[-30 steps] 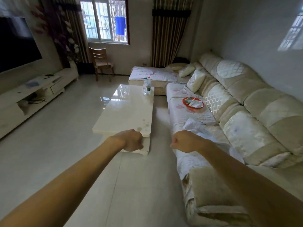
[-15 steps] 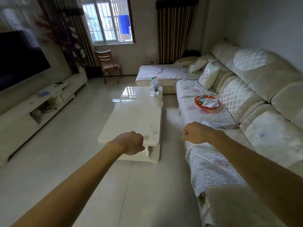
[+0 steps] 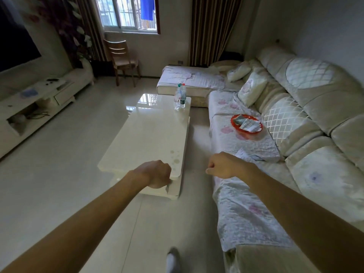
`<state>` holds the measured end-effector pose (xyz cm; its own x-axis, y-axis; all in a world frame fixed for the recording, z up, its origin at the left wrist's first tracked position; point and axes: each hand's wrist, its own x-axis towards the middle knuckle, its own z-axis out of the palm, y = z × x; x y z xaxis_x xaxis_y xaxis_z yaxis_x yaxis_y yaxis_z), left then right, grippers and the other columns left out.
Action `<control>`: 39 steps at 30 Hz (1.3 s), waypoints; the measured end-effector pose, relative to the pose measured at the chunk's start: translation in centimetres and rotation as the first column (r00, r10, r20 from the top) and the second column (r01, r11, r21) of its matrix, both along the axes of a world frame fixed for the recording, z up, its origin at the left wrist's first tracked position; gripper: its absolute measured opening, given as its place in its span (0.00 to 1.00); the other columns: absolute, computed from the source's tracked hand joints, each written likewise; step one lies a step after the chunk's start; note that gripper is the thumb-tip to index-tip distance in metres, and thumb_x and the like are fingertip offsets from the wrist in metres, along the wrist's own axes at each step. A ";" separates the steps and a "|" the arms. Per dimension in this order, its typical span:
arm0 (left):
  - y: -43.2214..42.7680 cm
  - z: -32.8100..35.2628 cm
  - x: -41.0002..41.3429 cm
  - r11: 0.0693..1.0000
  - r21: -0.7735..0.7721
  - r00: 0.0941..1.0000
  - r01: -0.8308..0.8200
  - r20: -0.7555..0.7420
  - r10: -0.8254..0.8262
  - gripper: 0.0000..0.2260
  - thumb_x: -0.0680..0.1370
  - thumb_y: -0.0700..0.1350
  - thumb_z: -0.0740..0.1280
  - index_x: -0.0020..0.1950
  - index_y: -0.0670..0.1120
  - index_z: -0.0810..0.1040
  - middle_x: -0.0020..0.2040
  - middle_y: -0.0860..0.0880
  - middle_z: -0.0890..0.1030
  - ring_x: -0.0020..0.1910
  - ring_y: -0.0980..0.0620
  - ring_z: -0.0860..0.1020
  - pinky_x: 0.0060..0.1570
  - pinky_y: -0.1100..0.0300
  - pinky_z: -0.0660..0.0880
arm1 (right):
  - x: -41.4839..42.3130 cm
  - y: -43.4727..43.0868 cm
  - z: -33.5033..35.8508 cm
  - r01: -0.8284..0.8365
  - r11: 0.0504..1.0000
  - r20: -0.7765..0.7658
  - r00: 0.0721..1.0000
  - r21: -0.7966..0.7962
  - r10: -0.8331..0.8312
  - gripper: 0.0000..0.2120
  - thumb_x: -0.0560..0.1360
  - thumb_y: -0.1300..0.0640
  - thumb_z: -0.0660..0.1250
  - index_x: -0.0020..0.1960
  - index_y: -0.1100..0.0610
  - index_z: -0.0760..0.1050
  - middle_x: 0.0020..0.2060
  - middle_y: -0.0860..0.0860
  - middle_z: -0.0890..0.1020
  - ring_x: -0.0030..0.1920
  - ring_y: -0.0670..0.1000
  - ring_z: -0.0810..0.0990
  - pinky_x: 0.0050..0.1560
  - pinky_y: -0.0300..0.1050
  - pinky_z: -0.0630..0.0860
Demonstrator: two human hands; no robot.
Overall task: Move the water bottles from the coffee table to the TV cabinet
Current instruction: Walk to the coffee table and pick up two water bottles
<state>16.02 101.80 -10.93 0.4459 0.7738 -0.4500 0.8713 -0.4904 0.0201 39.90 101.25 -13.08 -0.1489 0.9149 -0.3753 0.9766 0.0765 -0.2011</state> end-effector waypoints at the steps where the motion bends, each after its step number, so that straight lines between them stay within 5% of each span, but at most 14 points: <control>1: 1.4 -0.3 0.4 1.000 -0.011 1.000 0.005 0.006 -0.005 0.16 0.81 0.52 0.59 0.61 0.45 0.77 0.59 0.44 0.79 0.57 0.45 0.78 0.53 0.55 0.74 | 0.3 1.4 -0.2 -0.002 1.000 -0.001 1.000 -0.002 0.002 0.16 0.77 0.47 0.62 0.50 0.58 0.82 0.47 0.53 0.83 0.48 0.54 0.81 0.54 0.52 0.78; 13: 21.0 -3.0 4.0 0.999 -0.007 0.985 0.040 0.171 -0.038 0.14 0.80 0.52 0.57 0.57 0.47 0.78 0.57 0.46 0.81 0.54 0.45 0.80 0.54 0.53 0.77 | 4.0 16.6 -1.2 0.049 0.998 -0.005 0.999 0.029 -0.049 0.12 0.77 0.51 0.62 0.45 0.56 0.81 0.42 0.50 0.83 0.42 0.48 0.78 0.46 0.44 0.73; 27: 35.7 -5.2 11.1 0.996 -0.046 0.995 0.082 0.062 -0.080 0.15 0.80 0.53 0.59 0.56 0.45 0.79 0.53 0.46 0.82 0.52 0.46 0.81 0.51 0.51 0.79 | 10.6 30.7 -3.9 0.125 0.992 -0.027 0.992 0.026 -0.124 0.12 0.77 0.51 0.62 0.48 0.57 0.81 0.44 0.52 0.84 0.43 0.51 0.81 0.48 0.48 0.78; 39: 48.7 -4.4 23.1 0.998 -0.070 0.993 0.006 0.115 0.002 0.13 0.82 0.49 0.59 0.58 0.44 0.78 0.45 0.50 0.81 0.42 0.52 0.79 0.34 0.65 0.70 | 22.0 47.0 -4.8 0.062 0.998 -0.087 0.994 0.028 -0.059 0.13 0.78 0.50 0.63 0.48 0.57 0.82 0.44 0.53 0.85 0.43 0.52 0.83 0.45 0.46 0.79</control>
<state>39.12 150.45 -15.35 0.4992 0.7414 -0.4485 0.8603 -0.4858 0.1545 61.86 148.28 -17.85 -0.1234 0.9339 -0.3355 0.9586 0.0248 -0.2835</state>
